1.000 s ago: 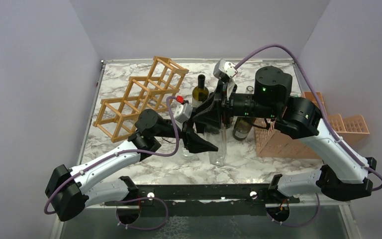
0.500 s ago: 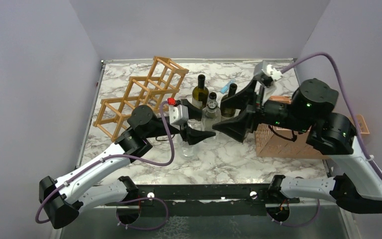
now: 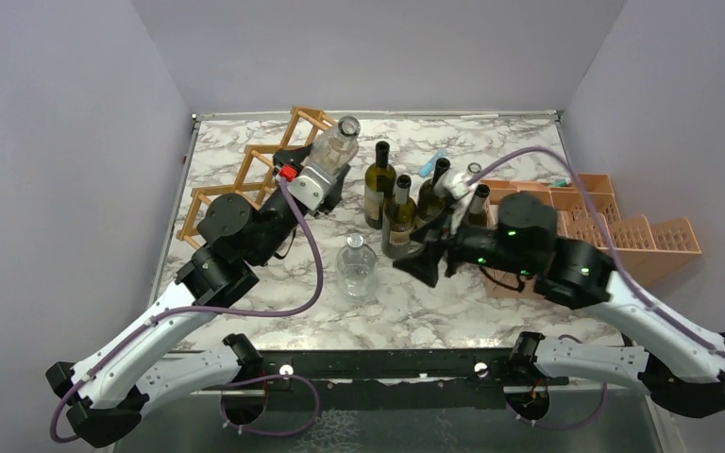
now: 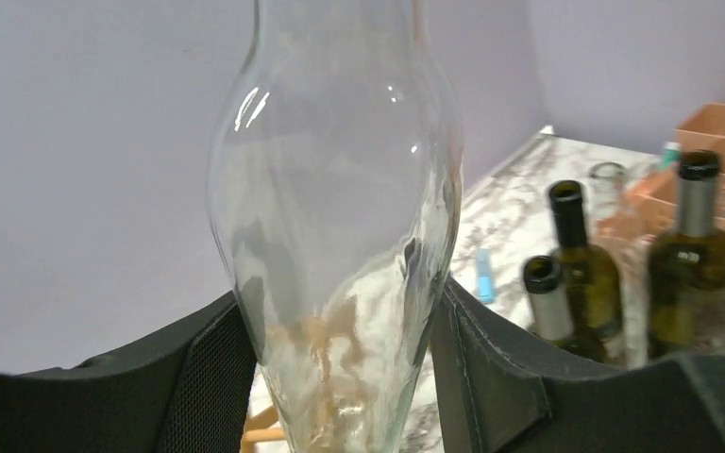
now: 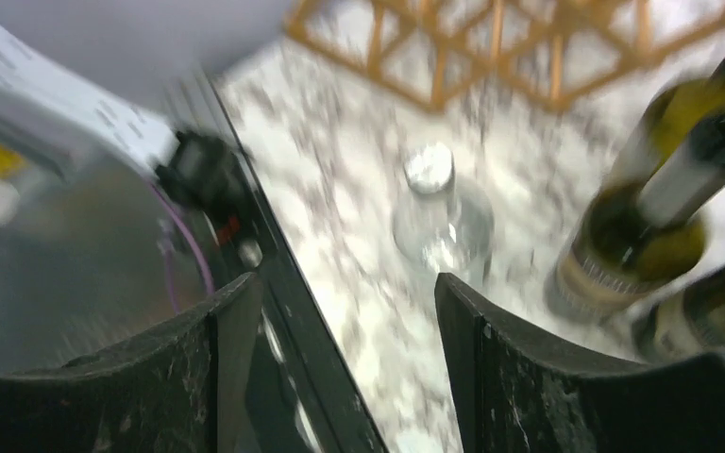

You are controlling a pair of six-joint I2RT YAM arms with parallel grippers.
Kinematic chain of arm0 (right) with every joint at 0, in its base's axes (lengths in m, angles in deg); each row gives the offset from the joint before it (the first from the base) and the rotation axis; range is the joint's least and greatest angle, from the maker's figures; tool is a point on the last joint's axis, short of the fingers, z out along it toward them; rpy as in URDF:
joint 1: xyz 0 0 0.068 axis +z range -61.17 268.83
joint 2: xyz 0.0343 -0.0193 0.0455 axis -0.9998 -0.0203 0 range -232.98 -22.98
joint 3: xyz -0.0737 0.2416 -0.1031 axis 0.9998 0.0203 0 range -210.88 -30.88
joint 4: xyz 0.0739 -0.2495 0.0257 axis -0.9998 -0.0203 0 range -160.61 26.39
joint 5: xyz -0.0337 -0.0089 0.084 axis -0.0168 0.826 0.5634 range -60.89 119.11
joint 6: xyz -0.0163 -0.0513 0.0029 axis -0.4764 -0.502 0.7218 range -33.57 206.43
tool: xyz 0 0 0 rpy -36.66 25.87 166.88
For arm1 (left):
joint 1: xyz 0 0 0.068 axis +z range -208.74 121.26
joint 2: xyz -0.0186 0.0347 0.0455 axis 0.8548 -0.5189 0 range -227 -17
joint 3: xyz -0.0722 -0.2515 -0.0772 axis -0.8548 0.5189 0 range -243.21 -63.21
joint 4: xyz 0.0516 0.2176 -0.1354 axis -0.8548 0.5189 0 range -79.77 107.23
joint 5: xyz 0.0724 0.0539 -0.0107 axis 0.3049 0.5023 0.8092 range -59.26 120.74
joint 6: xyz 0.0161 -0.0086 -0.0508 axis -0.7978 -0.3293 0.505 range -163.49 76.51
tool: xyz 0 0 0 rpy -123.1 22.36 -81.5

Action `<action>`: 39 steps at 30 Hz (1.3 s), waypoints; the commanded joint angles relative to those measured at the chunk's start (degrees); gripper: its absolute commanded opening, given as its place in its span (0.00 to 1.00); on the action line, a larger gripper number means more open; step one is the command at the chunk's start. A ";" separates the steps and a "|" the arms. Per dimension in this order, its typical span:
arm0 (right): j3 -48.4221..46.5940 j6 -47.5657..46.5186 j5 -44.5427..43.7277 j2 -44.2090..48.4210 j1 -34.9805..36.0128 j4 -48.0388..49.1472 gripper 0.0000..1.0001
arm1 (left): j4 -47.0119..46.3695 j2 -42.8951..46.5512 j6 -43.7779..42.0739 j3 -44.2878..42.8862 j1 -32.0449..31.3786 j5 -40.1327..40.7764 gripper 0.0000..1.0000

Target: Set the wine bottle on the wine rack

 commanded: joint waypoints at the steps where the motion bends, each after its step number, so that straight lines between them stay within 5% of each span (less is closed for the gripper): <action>1: 15.10 -6.11 5.16 -2.68 0.23 7.81 0.64 | -2.16 2.33 -5.11 -4.36 0.13 13.33 0.00; 6: 28.39 -6.36 6.72 -4.89 0.72 20.50 0.47 | 0.97 2.82 -4.40 -6.40 0.08 14.69 0.00; 14: 49.05 -2.62 2.15 -6.93 4.65 51.57 0.46 | 3.79 2.56 -4.13 -8.11 0.12 16.39 0.00; 25: 51.27 5.56 -12.01 -33.37 11.66 80.16 0.45 | 6.18 1.75 -3.16 -8.71 0.12 14.34 0.00; 39: 48.50 11.34 -24.81 -55.48 13.88 100.00 0.45 | 7.01 2.30 -1.80 -8.37 0.13 14.52 0.00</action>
